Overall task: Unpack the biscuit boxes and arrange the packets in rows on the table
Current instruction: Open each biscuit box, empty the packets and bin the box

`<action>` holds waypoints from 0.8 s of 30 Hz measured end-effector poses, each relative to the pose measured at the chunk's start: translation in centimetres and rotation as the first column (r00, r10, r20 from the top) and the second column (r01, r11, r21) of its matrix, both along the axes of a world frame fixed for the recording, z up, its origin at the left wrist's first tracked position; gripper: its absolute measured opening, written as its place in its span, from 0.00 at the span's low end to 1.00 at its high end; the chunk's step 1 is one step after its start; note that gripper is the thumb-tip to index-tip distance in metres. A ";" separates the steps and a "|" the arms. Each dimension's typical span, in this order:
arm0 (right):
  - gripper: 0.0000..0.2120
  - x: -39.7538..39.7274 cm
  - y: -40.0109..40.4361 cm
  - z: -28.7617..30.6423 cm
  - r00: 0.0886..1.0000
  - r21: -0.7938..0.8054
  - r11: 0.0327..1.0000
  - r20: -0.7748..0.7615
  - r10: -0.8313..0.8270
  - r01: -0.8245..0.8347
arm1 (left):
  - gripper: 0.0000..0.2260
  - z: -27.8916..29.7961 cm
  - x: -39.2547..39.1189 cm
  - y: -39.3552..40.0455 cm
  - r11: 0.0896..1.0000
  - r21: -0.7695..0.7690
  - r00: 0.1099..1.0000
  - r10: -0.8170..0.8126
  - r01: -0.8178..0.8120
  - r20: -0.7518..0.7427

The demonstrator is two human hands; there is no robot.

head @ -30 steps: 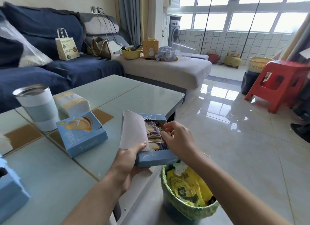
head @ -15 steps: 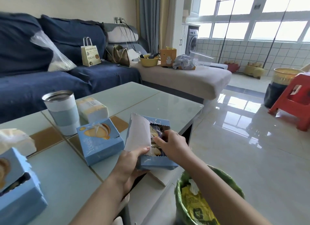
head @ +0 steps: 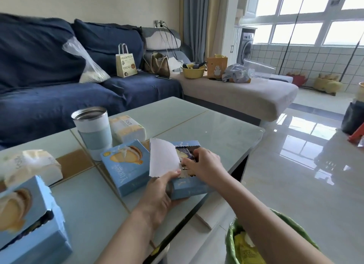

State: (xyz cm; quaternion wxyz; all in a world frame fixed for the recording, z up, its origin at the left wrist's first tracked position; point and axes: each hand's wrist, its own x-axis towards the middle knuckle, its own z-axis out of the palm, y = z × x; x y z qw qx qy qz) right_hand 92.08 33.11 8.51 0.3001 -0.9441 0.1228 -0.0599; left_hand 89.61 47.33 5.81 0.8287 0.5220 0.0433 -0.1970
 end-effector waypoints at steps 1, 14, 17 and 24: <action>0.18 0.4 0.0 0.3 1.000 -0.001 1.000 -0.001 -0.002 0.002 | 0.08 0.0 0.2 0.0 1.000 -0.007 1.000 0.004 -0.004 -0.009; 0.12 0.4 1.1 2.1 0.992 0.220 0.970 -0.045 0.120 -0.107 | 0.11 0.8 -1.2 2.3 0.993 0.065 0.984 0.088 -0.099 0.155; 0.13 -0.2 1.2 2.3 0.979 0.258 0.952 -0.080 0.189 -0.162 | 0.08 1.2 -2.0 2.9 0.988 0.069 0.981 0.126 -0.137 0.149; 0.23 -0.7 2.5 4.8 0.921 -0.064 0.952 -0.282 0.270 -0.299 | 0.10 2.3 -3.3 2.7 0.948 -0.027 0.947 0.318 -0.317 0.045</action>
